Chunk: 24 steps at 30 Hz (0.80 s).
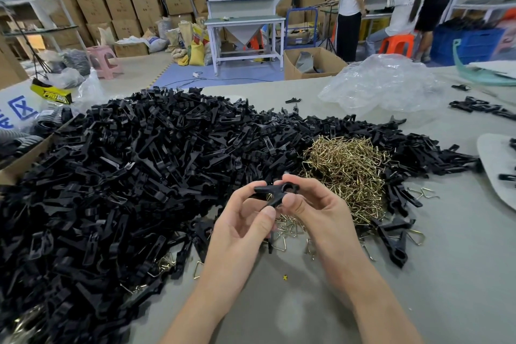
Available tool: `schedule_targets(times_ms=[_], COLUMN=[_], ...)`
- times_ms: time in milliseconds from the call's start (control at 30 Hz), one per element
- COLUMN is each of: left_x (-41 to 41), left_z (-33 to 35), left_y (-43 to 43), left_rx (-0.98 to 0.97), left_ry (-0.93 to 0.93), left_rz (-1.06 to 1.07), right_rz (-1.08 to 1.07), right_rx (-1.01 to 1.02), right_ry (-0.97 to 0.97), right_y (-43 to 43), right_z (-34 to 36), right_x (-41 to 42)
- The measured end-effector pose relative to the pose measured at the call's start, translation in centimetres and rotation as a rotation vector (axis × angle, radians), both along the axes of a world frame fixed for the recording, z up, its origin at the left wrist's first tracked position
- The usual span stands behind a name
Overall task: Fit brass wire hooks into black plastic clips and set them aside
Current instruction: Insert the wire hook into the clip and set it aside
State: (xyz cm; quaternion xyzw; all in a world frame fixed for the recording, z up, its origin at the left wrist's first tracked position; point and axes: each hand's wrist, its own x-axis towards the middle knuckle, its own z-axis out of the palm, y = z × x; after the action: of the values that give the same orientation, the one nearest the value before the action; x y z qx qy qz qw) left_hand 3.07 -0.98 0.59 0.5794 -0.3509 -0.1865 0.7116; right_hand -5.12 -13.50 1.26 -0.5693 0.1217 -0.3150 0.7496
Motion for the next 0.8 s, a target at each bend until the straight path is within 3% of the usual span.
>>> schedule_targets(times_ms=[267,400,533,667,800], left_x=[-0.8,-0.8,-0.4,-0.8,-2.3], left_z=[-0.3,-0.8,-1.4,-2.3,-2.6], left_y=[0.0,0.2,0.2,-0.4,-2.8], left_rx=[0.080,0.071,0.259,0.440,0.631], left_ry=[-0.307,-0.414,-0.562,-0.955,-1.132], left_rz=[0.197,0.193,0.237,0.244,0.309], right_rz=[0.041,0.051,0.018,-0.018,-0.047], right_rx=[0.006,0.239,0.498,0.678,0.845], right_ry=[0.031,-0.084,-0.221,-0.392,-0.524], right_y=[0.1,-0.1,-1.3,-2.2,-2.7], right_z=[-0.1,0.2,0.0,-0.6,-1.2], right_x=[-0.1,-0.1,-1.1,-2.2,-3.4])
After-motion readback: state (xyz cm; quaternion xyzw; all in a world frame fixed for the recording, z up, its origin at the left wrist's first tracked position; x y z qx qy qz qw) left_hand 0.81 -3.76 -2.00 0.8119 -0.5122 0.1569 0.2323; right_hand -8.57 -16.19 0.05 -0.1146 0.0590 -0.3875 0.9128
